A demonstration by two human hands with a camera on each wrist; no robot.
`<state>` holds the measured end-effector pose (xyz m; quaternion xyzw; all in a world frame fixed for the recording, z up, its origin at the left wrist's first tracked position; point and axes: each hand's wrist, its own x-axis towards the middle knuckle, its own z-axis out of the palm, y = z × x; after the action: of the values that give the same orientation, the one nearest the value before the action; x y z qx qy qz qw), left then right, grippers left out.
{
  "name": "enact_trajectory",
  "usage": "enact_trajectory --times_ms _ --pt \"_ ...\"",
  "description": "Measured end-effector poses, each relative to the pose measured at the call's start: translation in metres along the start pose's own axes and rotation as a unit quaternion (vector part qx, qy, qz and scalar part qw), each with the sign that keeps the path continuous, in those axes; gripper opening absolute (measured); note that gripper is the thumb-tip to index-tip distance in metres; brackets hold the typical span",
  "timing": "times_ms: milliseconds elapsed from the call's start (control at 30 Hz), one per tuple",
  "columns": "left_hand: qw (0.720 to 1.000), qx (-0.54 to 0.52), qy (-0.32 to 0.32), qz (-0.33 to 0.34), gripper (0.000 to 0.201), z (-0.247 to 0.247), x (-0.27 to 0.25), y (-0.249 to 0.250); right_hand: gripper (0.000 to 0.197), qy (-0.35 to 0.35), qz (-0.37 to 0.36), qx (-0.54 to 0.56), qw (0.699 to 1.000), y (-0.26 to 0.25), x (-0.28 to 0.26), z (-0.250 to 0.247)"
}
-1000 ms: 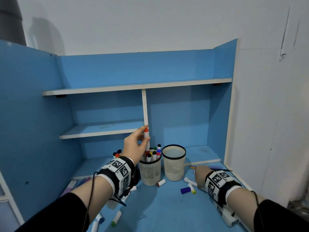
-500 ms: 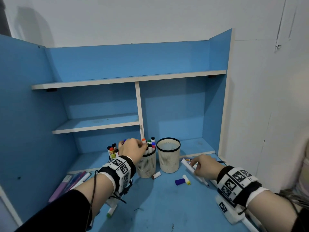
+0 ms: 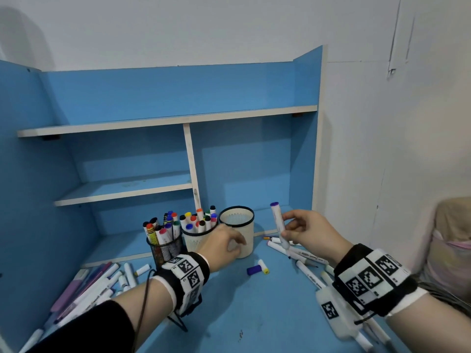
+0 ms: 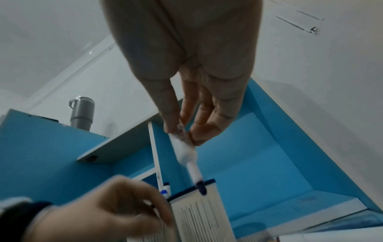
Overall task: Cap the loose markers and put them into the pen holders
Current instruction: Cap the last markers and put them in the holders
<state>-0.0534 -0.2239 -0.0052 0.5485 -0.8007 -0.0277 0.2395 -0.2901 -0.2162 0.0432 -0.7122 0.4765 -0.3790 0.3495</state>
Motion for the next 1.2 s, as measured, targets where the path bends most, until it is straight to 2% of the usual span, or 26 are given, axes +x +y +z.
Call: enact_trajectory --times_ms 67,167,367,600,833,933,1067,1200 --pt "0.996 0.01 -0.082 -0.02 0.023 0.017 0.007 0.005 0.027 0.005 -0.004 0.017 1.0 -0.003 -0.007 -0.003" --pt "0.987 -0.012 -0.144 -0.071 0.026 0.039 0.014 0.011 0.027 0.012 -0.005 0.026 1.0 -0.005 -0.017 -0.007" --pt "0.977 0.004 -0.176 -0.12 0.031 0.059 0.023 0.019 0.027 0.024 0.005 0.042 0.999 -0.004 -0.036 -0.013" --pt "0.968 0.008 -0.199 -0.151 0.023 0.059 0.019 0.018 0.024 0.028 0.007 0.098 0.995 -0.006 -0.052 -0.013" --pt "0.986 -0.071 -0.106 -0.108 0.014 0.027 -0.01 0.036 0.051 0.097 0.0 0.209 0.973 -0.008 -0.071 -0.004" --pt "0.986 -0.125 -0.065 -0.089 0.017 0.005 -0.03 0.05 0.063 0.128 -0.014 0.253 0.959 -0.008 -0.077 0.005" --pt "0.985 -0.16 -0.022 -0.068 0.016 -0.025 -0.058 0.064 0.061 0.145 -0.027 0.286 0.947 -0.01 -0.081 0.022" --pt "0.979 -0.187 0.023 -0.079 0.017 -0.046 -0.083 0.072 0.056 0.146 -0.038 0.295 0.944 -0.015 -0.08 0.041"
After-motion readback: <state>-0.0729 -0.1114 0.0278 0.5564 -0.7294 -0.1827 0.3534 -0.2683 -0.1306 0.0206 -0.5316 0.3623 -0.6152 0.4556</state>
